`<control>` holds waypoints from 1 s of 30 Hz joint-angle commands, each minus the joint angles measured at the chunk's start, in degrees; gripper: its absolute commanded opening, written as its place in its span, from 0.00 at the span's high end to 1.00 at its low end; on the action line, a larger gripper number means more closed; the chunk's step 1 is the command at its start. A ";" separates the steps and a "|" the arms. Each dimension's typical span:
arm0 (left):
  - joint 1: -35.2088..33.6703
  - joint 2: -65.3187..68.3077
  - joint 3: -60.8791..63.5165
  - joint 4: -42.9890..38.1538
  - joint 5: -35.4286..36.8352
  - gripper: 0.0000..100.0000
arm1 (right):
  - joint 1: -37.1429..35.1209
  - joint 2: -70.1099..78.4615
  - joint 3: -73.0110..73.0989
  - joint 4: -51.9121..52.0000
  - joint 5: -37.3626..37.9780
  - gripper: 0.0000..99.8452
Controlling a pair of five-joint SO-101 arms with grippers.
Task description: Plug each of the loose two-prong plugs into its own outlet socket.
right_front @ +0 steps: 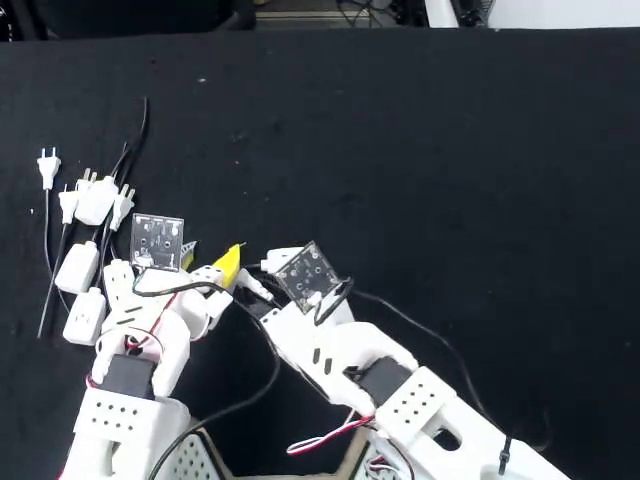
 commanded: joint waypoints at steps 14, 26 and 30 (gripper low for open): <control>0.04 0.26 0.31 0.18 -0.79 0.78 | 1.85 -3.03 -1.54 -0.79 -1.67 0.99; 0.04 0.35 0.31 0.62 -3.34 0.78 | 1.93 -3.12 -1.63 -0.79 -1.41 0.99; 0.04 0.35 0.31 0.62 -3.43 0.78 | 2.11 -3.12 -1.63 -0.79 -1.41 0.99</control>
